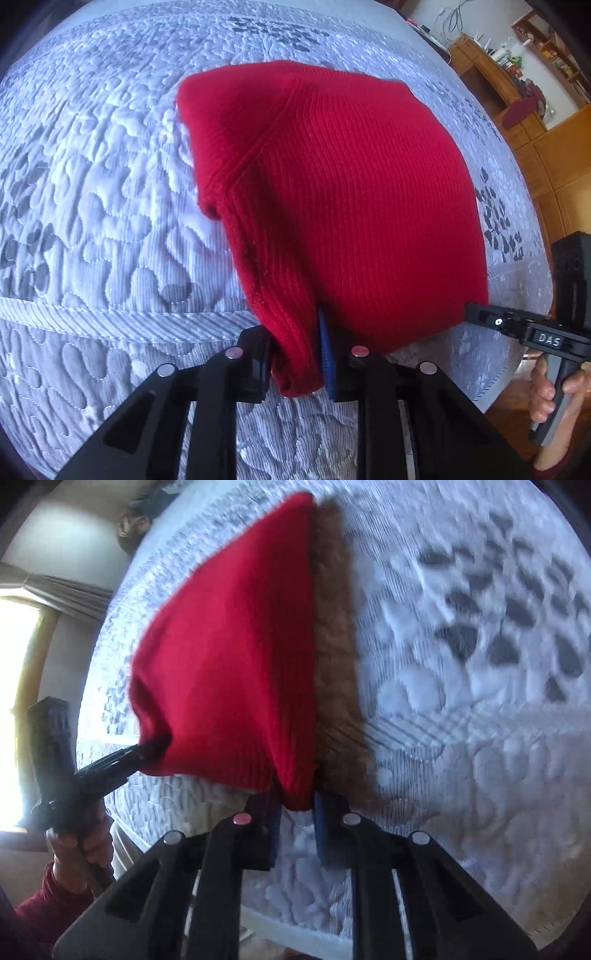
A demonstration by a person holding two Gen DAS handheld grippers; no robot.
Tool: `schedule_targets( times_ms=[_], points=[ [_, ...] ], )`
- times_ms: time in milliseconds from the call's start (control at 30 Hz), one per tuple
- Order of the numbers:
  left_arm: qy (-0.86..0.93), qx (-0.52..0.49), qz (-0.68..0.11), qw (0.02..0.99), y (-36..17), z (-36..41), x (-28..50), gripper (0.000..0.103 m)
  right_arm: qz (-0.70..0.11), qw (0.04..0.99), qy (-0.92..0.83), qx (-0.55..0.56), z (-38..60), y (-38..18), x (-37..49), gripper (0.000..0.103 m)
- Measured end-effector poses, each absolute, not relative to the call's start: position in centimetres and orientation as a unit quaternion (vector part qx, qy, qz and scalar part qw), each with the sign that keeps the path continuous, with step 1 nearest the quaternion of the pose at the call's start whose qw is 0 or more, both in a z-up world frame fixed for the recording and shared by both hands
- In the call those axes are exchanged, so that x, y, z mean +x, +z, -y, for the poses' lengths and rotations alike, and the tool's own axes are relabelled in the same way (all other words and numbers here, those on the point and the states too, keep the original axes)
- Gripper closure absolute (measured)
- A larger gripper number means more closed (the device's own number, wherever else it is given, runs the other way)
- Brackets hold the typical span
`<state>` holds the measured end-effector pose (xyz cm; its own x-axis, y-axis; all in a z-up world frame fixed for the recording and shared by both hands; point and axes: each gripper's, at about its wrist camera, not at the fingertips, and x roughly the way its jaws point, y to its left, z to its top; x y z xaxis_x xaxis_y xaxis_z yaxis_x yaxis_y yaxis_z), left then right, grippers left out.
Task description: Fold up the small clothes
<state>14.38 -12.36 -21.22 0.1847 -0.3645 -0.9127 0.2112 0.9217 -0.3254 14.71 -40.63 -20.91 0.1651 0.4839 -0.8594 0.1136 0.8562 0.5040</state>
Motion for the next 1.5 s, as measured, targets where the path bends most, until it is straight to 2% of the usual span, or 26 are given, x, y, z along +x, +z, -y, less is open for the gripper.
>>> schedule_targets(
  times_ms=[133,267,400,467,633,767,833,867,900,967,1100,1133,1500],
  points=[
    [-0.195,-0.078,-0.600,0.772,-21.1,11.8,14.2,0.077,-0.625,0.733,0.128,0.233,40.6,-20.5,14.2,0.086],
    [-0.190,-0.074,-0.597,0.776,-20.2,11.1,13.5,0.072,-0.619,0.743,0.123,0.224,40.8,-19.1,13.1,0.075],
    [-0.187,-0.077,-0.590,0.782,-19.3,9.7,12.7,0.071,-0.599,0.768,0.111,0.195,40.3,-17.0,12.4,0.075],
    [-0.185,-0.071,-0.585,0.786,-19.1,9.4,12.6,0.070,-0.593,0.774,0.108,0.191,40.2,-16.6,12.5,0.071],
    [-0.176,-0.054,-0.587,0.788,-20.3,10.2,12.7,0.061,-0.620,0.765,0.079,0.155,39.1,-18.8,13.9,0.070],
    [-0.179,-0.042,-0.585,0.790,-20.2,10.8,12.8,0.060,-0.623,0.760,0.074,0.171,39.4,-19.7,14.0,0.068],
    [-0.168,-0.031,-0.582,0.795,-19.6,10.8,12.6,0.051,-0.615,0.765,0.073,0.177,39.7,-18.9,13.5,0.068],
    [-0.163,-0.026,-0.580,0.797,-19.3,10.7,12.5,0.050,-0.610,0.769,0.074,0.174,39.8,-18.2,13.1,0.067],
    [-0.159,-0.021,-0.578,0.800,-18.8,10.5,12.3,0.049,-0.607,0.772,0.074,0.171,39.9,-17.6,12.7,0.064],
    [-0.154,-0.017,-0.575,0.803,-18.1,10.4,11.8,0.047,-0.596,0.783,0.067,0.163,40.0,-16.3,11.9,0.042],
    [-0.134,-0.011,-0.556,0.820,-15.9,9.8,10.0,0.032,-0.577,0.800,0.060,0.151,39.5,-13.3,10.0,0.023],
    [-0.128,-0.008,-0.548,0.826,-15.1,9.8,9.4,0.031,-0.571,0.804,0.060,0.151,39.4,-12.6,9.5,0.017],
    [-0.097,0.033,-0.512,0.853,-9.8,10.1,5.6,0.027,-0.546,0.830,0.027,0.112,36.9,-8.5,6.3,0.005]
  ],
)
